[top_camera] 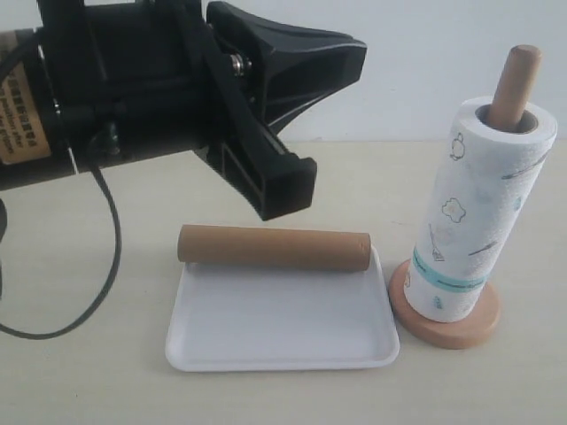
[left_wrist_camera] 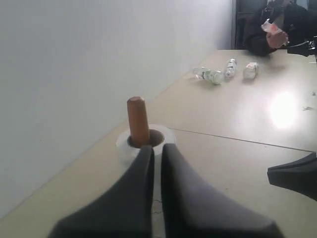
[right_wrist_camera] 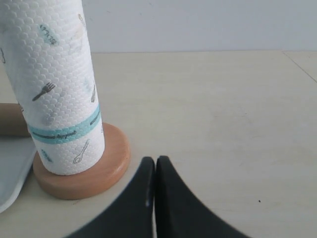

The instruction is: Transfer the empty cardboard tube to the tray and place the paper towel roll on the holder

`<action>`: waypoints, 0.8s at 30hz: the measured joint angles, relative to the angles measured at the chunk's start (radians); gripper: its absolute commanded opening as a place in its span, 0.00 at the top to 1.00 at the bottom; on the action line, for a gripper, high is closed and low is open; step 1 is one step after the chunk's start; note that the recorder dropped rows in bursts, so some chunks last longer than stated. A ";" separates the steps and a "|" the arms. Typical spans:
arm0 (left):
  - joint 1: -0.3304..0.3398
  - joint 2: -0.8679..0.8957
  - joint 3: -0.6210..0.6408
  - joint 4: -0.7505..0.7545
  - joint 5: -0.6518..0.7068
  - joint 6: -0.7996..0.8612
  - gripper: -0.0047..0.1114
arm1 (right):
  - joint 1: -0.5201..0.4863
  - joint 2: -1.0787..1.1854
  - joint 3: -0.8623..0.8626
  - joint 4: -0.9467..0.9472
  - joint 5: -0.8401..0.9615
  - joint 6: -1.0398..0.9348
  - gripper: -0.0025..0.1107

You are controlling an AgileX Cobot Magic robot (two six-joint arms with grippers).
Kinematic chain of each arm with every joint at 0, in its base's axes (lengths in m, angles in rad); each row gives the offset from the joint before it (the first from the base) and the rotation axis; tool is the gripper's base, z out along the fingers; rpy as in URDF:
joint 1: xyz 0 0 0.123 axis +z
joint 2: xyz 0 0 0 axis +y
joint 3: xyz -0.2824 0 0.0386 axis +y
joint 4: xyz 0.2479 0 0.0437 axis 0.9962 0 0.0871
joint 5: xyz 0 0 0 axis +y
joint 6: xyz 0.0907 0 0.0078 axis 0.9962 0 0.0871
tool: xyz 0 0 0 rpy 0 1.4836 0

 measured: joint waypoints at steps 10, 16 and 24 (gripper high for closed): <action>0.059 -0.227 0.047 -0.067 0.562 -0.010 0.92 | 0.000 0.000 0.000 0.000 0.000 0.000 0.98; 0.329 -0.599 0.282 -0.072 0.370 -0.012 0.92 | 0.000 0.000 0.000 0.000 0.000 0.000 0.98; 0.605 -1.143 0.588 -0.124 0.270 -0.056 0.92 | 0.000 0.000 0.000 0.000 0.000 0.000 0.98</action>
